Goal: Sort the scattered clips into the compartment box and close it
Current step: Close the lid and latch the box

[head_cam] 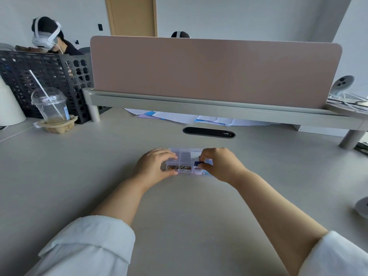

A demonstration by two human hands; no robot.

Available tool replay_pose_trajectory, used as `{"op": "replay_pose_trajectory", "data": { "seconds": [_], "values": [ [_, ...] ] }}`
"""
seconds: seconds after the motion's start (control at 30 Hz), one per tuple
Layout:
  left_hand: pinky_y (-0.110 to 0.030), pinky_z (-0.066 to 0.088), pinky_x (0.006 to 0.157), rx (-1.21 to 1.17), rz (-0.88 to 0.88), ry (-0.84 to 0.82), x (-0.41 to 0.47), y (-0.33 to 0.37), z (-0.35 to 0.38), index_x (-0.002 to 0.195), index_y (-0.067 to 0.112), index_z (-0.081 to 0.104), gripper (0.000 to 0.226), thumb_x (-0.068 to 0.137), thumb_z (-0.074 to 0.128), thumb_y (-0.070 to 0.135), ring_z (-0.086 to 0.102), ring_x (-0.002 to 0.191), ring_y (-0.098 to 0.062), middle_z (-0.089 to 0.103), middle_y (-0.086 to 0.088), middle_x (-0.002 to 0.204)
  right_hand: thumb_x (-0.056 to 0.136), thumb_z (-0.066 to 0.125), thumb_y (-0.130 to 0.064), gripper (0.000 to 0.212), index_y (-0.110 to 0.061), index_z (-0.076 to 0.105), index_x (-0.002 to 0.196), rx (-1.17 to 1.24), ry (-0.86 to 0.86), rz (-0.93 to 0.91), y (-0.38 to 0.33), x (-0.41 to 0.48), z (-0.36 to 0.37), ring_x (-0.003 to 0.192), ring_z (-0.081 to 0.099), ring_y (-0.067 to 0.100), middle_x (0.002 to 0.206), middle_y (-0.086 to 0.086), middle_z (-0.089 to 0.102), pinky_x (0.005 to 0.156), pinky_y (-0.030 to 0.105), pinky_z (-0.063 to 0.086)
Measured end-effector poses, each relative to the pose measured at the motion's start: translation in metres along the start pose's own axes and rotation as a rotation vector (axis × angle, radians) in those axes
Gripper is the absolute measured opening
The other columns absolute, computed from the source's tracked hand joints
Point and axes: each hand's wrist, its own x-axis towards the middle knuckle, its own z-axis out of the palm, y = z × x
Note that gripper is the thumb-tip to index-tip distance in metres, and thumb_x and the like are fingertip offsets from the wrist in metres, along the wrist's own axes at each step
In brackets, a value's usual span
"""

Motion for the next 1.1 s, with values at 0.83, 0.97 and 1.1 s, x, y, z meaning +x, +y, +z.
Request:
{"op": "replay_pose_trajectory", "data": {
  "seconds": [0.83, 0.97, 1.1],
  "values": [
    [-0.025, 0.043, 0.096, 0.106, -0.021, -0.140, -0.006, 0.015, 0.000, 0.107, 0.012, 0.069, 0.025, 0.082, 0.066, 0.018, 0.056, 0.120, -0.012, 0.064, 0.003, 0.125, 0.086, 0.059, -0.028, 0.018, -0.015, 0.067, 0.097, -0.042, 0.053, 0.022, -0.001, -0.021, 0.013, 0.090, 0.060, 0.033, 0.097, 0.011, 0.070, 0.071, 0.032, 0.046],
    [-0.026, 0.044, 0.095, 0.099, -0.024, -0.125, -0.006, 0.017, 0.001, 0.103, 0.010, 0.070, 0.024, 0.081, 0.068, 0.019, 0.057, 0.118, -0.013, 0.066, 0.002, 0.123, 0.085, 0.061, -0.031, 0.024, -0.017, 0.063, 0.105, -0.103, 0.039, 0.031, -0.002, -0.022, 0.013, 0.097, 0.060, 0.031, 0.105, 0.009, 0.069, 0.073, 0.030, 0.044],
    [-0.027, 0.047, 0.092, 0.094, -0.033, -0.095, -0.007, 0.017, 0.003, 0.098, 0.011, 0.072, 0.023, 0.077, 0.071, 0.020, 0.060, 0.115, -0.013, 0.068, 0.003, 0.118, 0.086, 0.058, -0.036, 0.031, -0.024, 0.060, 0.115, -0.166, 0.013, 0.014, -0.002, -0.022, 0.012, 0.100, 0.060, 0.029, 0.110, 0.007, 0.068, 0.076, 0.030, 0.045]
  ]
}}
